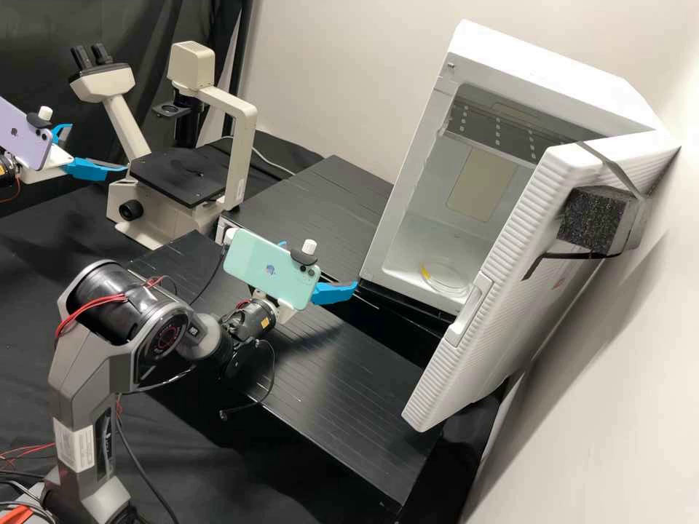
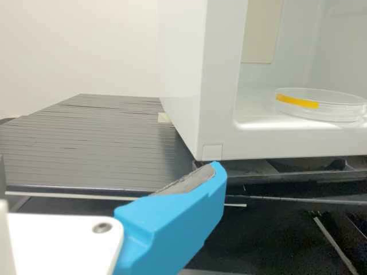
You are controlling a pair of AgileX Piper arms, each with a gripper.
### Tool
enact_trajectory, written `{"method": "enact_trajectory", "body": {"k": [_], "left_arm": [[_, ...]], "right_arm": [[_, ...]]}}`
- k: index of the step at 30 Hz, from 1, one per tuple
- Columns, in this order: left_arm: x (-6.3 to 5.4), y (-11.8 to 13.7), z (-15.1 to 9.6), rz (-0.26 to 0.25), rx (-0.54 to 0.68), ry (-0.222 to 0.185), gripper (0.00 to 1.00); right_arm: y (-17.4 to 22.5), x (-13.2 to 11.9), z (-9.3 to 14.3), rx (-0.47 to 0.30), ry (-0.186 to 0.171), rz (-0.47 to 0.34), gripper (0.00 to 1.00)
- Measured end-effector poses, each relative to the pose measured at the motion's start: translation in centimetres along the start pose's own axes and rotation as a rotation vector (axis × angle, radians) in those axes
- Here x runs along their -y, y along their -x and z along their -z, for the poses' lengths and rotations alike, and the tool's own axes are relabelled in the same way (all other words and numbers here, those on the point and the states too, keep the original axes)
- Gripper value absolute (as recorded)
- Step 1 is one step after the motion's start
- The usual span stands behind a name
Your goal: Take out the petri dish and place it under the microscope.
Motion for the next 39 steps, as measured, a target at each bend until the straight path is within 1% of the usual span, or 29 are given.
{"method": "enact_trajectory", "body": {"k": [10,13,16,19,20,21,24,26,28,29,32,36,39], "left_arm": [[0.0,0.0,0.0,0.0,0.0,0.0,1.0],[0.0,0.0,0.0,0.0,0.0,0.0,1.0],[0.0,0.0,0.0,0.0,0.0,0.0,1.0],[0.0,0.0,0.0,0.0,0.0,0.0,1.0],[0.0,0.0,0.0,0.0,0.0,0.0,1.0],[0.0,0.0,0.0,0.0,0.0,0.0,1.0],[0.0,0.0,0.0,0.0,0.0,0.0,1.0],[0.0,0.0,0.0,0.0,0.0,0.0,1.0],[0.0,0.0,0.0,0.0,0.0,0.0,1.0],[0.0,0.0,0.0,0.0,0.0,0.0,1.0],[0.0,0.0,0.0,0.0,0.0,0.0,1.0],[0.0,0.0,0.0,0.0,0.0,0.0,1.0],[0.0,0.0,0.0,0.0,0.0,0.0,1.0]], "right_arm": [[0.0,-0.1,-0.1,-0.002,0.001,-0.003,1.0],[0.7,-0.2,-0.7,-0.017,0.02,-0.02,1.0],[1.7,-0.9,-2.0,-0.017,0.025,-0.051,1.0],[2.8,-2.2,-3.8,-0.003,0.006,-0.1,1.0],[3.2,-2.8,-4.4,0.004,-0.008,-0.121,1.0],[3.5,-3.4,-4.9,0.009,-0.014,-0.138,1.0],[4.3,-4.9,-6.2,0.034,-0.033,-0.176,1.0],[4.8,-5.9,-7.0,0.053,-0.057,-0.212,1.0],[5.0,-6.9,-7.6,0.064,-0.069,-0.248,1.0],[5.0,-7.4,-7.7,0.065,-0.068,-0.262,1.0],[4.3,-9.0,-8.1,0.053,-0.05,-0.312,1.0],[2.9,-9.8,-8.6,0.034,-0.044,-0.335,1.0],[1.5,-10.3,-8.9,0.024,-0.048,-0.354,1.0]]}}
